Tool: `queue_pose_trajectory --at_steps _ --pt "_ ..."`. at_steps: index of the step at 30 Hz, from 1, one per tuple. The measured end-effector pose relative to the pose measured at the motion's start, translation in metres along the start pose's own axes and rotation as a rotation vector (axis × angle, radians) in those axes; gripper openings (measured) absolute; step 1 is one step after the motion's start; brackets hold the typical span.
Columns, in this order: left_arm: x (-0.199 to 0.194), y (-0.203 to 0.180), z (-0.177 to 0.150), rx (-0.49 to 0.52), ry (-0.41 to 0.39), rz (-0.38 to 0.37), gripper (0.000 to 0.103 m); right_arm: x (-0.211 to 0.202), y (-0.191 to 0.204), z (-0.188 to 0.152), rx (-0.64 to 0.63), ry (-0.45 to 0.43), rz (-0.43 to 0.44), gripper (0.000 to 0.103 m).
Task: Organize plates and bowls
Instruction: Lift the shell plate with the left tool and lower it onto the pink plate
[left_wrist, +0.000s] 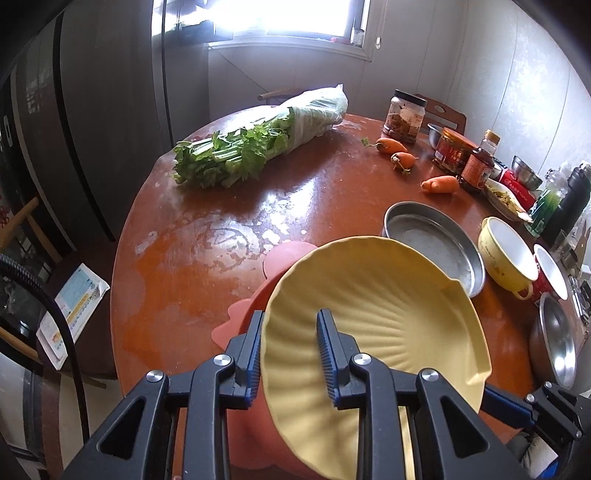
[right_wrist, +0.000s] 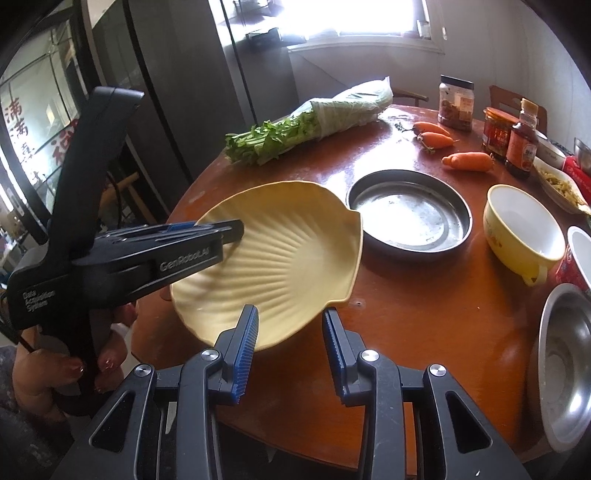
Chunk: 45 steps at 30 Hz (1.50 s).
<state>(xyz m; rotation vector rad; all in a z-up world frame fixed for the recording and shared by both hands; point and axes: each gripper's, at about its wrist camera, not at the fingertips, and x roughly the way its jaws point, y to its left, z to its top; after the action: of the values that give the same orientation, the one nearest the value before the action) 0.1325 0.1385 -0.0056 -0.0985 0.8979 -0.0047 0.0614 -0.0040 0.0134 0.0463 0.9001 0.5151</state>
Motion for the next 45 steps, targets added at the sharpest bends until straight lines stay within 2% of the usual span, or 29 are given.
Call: queue_pose_trajectory --at_steps 10,20,28,38,45 --pt "0.010 0.007 0.006 -0.012 0.007 0.025 0.029 0.003 0.007 0.005 -0.019 -0.003 0.011 0.038" --pt "0.005 0.010 0.017 -0.007 -0.026 0.046 0.029 0.005 0.013 0.013 -0.031 -0.015 0.021 0.039" --pt "0.010 0.020 0.018 -0.007 -0.018 0.096 0.029 0.016 0.025 0.016 -0.068 0.010 0.027 0.039" --pt "0.012 0.015 0.013 0.010 -0.017 0.081 0.029 0.017 0.032 0.012 -0.100 0.015 0.036 0.039" --pt "0.003 0.019 0.012 -0.010 -0.042 0.039 0.030 0.011 0.028 0.013 -0.099 -0.003 0.037 0.039"
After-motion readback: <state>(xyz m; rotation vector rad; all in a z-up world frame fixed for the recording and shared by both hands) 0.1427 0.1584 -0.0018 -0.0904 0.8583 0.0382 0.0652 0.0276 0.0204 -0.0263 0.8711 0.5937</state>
